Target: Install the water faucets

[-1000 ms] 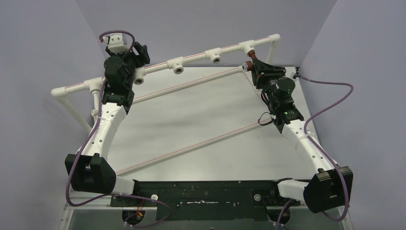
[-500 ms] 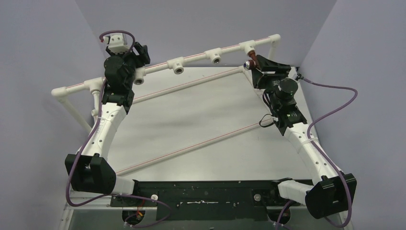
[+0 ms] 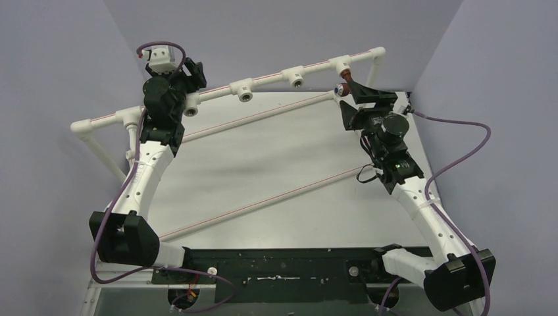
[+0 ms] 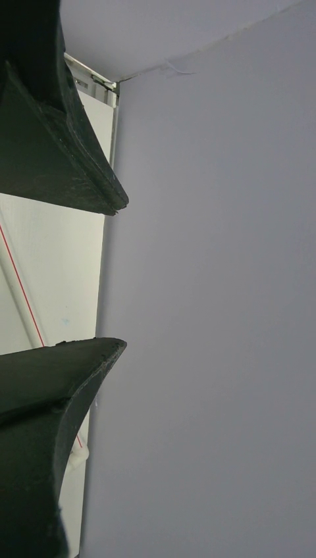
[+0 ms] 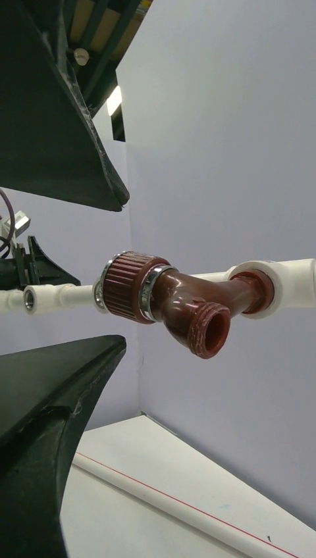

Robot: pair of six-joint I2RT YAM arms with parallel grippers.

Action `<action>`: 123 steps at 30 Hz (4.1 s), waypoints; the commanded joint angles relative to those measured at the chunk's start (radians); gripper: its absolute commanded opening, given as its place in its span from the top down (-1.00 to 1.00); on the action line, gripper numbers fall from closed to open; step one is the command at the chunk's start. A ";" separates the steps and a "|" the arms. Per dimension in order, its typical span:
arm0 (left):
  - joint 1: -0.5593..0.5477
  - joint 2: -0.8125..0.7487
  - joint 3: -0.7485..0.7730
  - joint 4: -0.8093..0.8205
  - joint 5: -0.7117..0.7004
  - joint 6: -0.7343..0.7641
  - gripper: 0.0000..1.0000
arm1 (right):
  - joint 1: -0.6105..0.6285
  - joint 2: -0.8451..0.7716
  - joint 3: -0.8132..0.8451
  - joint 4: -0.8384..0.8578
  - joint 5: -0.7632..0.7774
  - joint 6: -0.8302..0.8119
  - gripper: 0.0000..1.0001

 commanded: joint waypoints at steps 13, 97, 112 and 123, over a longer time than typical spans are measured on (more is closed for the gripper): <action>-0.008 0.079 -0.061 -0.240 0.059 0.037 -0.33 | -0.001 -0.128 0.041 -0.054 -0.056 -0.393 -0.46; -0.008 0.086 -0.064 -0.235 0.059 0.042 -0.33 | 0.020 0.114 0.090 0.331 -0.097 -2.161 1.00; -0.006 0.085 -0.063 -0.234 0.065 0.037 -0.33 | -0.002 0.095 0.104 0.339 0.134 -1.226 1.00; -0.005 0.083 -0.063 -0.234 0.069 0.034 -0.33 | -0.007 0.056 0.040 0.275 0.178 -0.614 1.00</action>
